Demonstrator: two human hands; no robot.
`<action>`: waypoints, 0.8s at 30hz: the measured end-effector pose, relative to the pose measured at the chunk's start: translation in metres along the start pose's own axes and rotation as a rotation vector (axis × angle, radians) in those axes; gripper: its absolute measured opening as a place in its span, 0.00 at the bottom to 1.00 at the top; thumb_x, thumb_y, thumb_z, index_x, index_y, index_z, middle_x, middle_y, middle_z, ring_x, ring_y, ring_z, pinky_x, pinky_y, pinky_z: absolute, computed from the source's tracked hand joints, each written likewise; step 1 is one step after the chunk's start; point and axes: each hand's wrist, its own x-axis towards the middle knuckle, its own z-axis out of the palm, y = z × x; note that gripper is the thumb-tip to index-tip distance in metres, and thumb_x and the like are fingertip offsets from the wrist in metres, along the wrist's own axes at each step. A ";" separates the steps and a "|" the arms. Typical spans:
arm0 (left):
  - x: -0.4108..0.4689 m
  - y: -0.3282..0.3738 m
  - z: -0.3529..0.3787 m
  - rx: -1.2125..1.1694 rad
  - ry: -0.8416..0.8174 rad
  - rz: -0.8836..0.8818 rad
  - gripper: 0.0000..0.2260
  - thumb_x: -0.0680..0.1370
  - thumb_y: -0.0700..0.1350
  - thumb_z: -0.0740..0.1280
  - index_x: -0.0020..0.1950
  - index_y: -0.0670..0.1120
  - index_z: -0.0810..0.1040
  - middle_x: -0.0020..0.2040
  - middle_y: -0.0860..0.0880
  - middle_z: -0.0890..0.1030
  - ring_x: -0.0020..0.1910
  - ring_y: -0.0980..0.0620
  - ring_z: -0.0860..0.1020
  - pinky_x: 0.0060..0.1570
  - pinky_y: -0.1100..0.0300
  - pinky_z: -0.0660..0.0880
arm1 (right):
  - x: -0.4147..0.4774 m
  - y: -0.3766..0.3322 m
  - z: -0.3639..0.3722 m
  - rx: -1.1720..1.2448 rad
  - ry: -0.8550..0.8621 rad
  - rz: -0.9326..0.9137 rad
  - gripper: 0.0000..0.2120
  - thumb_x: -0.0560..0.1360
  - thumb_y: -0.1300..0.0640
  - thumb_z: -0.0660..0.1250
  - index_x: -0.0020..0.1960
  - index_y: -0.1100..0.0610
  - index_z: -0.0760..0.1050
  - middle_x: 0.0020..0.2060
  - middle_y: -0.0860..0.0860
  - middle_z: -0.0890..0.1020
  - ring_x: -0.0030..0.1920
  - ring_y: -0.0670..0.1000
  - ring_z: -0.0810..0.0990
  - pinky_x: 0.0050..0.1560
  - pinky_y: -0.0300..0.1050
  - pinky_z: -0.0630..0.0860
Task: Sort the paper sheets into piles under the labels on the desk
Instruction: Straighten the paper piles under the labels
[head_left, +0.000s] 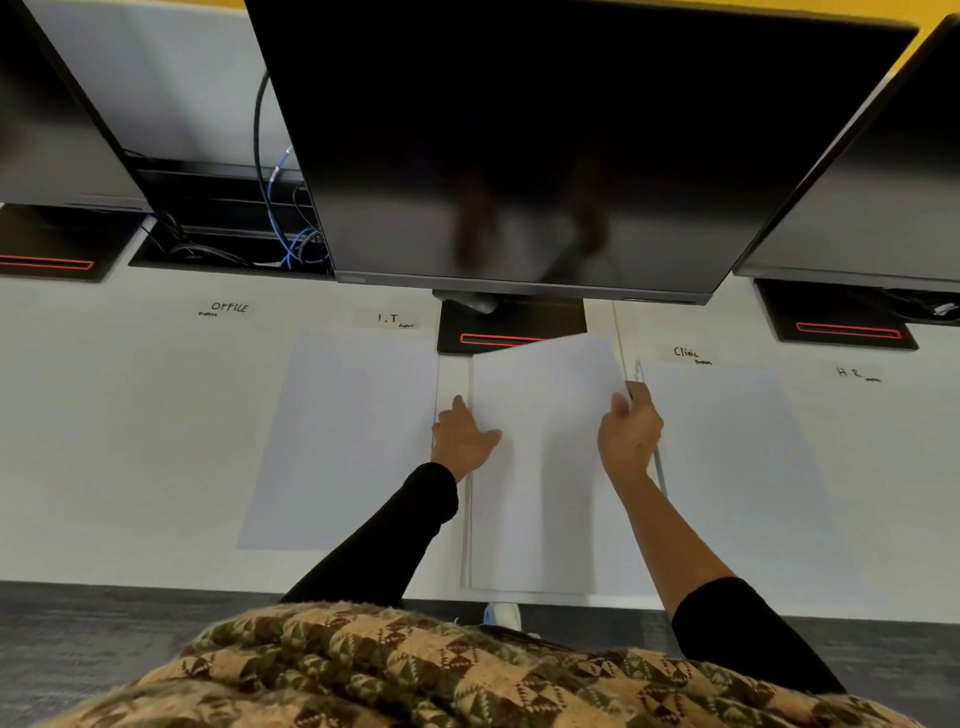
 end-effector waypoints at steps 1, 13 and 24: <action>0.000 0.003 -0.003 -0.103 0.008 -0.002 0.40 0.75 0.51 0.68 0.77 0.41 0.47 0.74 0.40 0.59 0.73 0.40 0.58 0.72 0.49 0.58 | 0.000 -0.007 -0.005 0.070 0.000 -0.032 0.12 0.80 0.62 0.56 0.61 0.65 0.72 0.54 0.59 0.79 0.53 0.56 0.78 0.54 0.43 0.74; -0.040 0.097 -0.068 -0.760 0.448 0.642 0.08 0.77 0.38 0.65 0.48 0.50 0.69 0.43 0.56 0.75 0.40 0.65 0.76 0.42 0.71 0.76 | 0.006 -0.084 -0.063 0.713 0.364 -0.382 0.14 0.78 0.66 0.55 0.41 0.49 0.65 0.34 0.43 0.67 0.32 0.35 0.68 0.38 0.28 0.69; -0.009 0.072 -0.035 -0.419 0.249 0.413 0.12 0.81 0.36 0.56 0.63 0.37 0.69 0.60 0.42 0.76 0.59 0.48 0.75 0.56 0.65 0.69 | 0.023 -0.016 -0.027 0.405 0.103 -0.076 0.02 0.80 0.64 0.56 0.50 0.62 0.67 0.39 0.48 0.73 0.39 0.47 0.72 0.45 0.38 0.71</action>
